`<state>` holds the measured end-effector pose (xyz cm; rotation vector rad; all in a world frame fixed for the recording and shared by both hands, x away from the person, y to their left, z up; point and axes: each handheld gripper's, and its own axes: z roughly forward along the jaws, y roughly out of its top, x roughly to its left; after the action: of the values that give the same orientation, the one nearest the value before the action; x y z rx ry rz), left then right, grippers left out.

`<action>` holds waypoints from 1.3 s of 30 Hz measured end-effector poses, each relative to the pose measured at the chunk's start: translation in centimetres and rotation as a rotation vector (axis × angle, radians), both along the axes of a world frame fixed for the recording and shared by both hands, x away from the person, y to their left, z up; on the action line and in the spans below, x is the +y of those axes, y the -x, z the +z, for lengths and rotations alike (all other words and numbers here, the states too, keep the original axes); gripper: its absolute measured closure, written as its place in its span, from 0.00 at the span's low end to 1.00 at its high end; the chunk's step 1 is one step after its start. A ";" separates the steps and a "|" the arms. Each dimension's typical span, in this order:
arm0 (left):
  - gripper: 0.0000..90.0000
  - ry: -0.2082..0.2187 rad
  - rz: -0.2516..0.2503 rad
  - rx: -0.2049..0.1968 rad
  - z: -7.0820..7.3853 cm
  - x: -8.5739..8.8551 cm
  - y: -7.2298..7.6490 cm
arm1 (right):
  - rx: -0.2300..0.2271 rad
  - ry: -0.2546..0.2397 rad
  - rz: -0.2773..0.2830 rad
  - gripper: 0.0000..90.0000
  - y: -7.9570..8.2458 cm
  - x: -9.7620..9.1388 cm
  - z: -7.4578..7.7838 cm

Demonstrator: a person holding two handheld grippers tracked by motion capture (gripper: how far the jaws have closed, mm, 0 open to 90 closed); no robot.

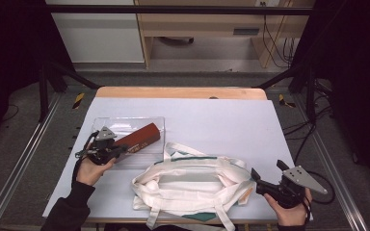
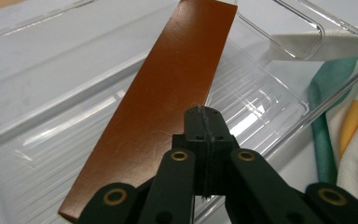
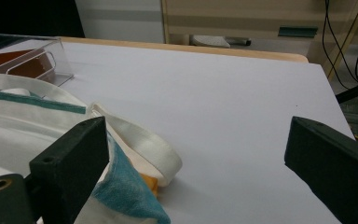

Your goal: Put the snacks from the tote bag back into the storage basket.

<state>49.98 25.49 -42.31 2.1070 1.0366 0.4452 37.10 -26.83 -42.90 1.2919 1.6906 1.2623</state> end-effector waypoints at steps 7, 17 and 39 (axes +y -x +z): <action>0.99 -0.033 0.009 0.012 -0.3 0.0 -0.3 | 0.000 0.001 -0.006 0.08 0.0 -0.1 0.0; 1.00 -0.031 0.070 0.006 -0.3 1.1 -0.6 | 0.003 0.004 -0.004 0.08 0.0 -0.1 -0.1; 0.99 -0.037 0.151 0.003 0.0 2.0 -1.9 | 0.009 0.005 -0.001 0.07 -0.2 0.0 -0.3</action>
<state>51.90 27.49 -42.30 2.0705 1.2024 0.5387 37.26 -26.84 -43.18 1.2972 1.6979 1.2532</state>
